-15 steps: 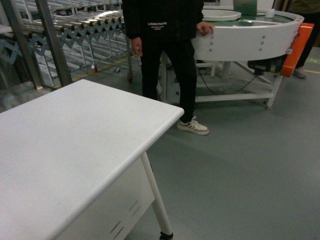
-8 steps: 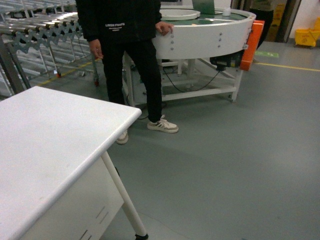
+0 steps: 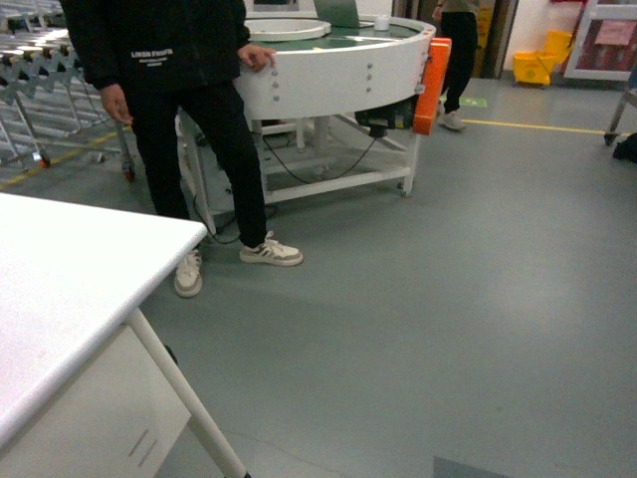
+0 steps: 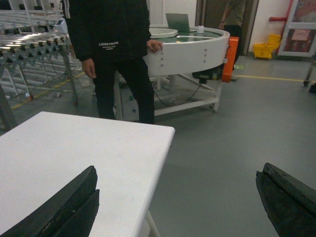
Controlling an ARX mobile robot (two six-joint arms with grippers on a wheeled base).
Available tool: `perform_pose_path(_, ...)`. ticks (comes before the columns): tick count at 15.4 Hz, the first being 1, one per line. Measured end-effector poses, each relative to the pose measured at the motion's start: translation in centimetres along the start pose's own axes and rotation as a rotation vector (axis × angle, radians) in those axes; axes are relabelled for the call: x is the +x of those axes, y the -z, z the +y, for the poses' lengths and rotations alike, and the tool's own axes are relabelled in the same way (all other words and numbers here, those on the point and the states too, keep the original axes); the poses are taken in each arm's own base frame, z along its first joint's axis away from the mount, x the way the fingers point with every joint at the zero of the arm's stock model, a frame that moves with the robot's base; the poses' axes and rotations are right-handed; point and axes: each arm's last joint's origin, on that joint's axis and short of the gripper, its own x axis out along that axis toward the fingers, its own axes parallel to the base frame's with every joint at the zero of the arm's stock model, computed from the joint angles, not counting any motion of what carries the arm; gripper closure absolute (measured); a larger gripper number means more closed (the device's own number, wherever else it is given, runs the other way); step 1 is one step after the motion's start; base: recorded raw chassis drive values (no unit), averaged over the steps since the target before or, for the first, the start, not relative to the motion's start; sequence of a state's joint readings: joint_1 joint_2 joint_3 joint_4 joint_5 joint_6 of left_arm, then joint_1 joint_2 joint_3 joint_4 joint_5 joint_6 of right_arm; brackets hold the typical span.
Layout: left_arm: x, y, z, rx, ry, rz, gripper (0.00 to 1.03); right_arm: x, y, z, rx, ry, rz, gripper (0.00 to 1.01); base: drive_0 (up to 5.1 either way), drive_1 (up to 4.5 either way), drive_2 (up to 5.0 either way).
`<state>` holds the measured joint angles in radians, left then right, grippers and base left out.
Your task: Pick red block from blue box to shelf
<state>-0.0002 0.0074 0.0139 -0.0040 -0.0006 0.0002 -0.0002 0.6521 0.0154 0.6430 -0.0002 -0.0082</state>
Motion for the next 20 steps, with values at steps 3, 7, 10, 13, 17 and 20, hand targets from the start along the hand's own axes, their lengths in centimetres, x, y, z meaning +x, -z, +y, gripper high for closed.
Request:
perform_pose_path(3,0.00,0.00,0.00,0.000,0.000,0.000,0.05,0.00,0.00,0.00,0.000,0.000,0.000,0.73,-1.5,-1.51,-1.5)
perform_pose_path(7,0.00,0.00,0.00,0.000,0.000,0.000,0.05,0.00,0.00,0.00,0.000,0.000,0.000,0.73,-1.6,-1.65,-1.6)
perform_pose_path(10,0.00,0.00,0.00,0.000,0.000,0.000,0.05,0.00,0.00,0.00,0.000,0.000,0.000,0.73,-1.6,-1.60,-1.6)
perform_pose_path(13,0.00,0.00,0.00,0.000,0.000,0.000,0.05,0.00,0.00,0.00,0.000,0.000,0.000,0.73,-1.4,-0.93,-1.8)
perform_pose_path(17,0.00,0.01,-0.02,0.000,0.002,0.001,0.05,-0.04,-0.09,-0.01,0.000,0.002,-0.008,0.73,0.0,4.28,-4.3)
perform_pose_path(20,0.00,-0.01,-0.02,0.000,0.002,-0.001,0.05,-0.02,-0.02,-0.01,0.000,0.002,-0.002,0.73,0.0,4.28,-4.3)
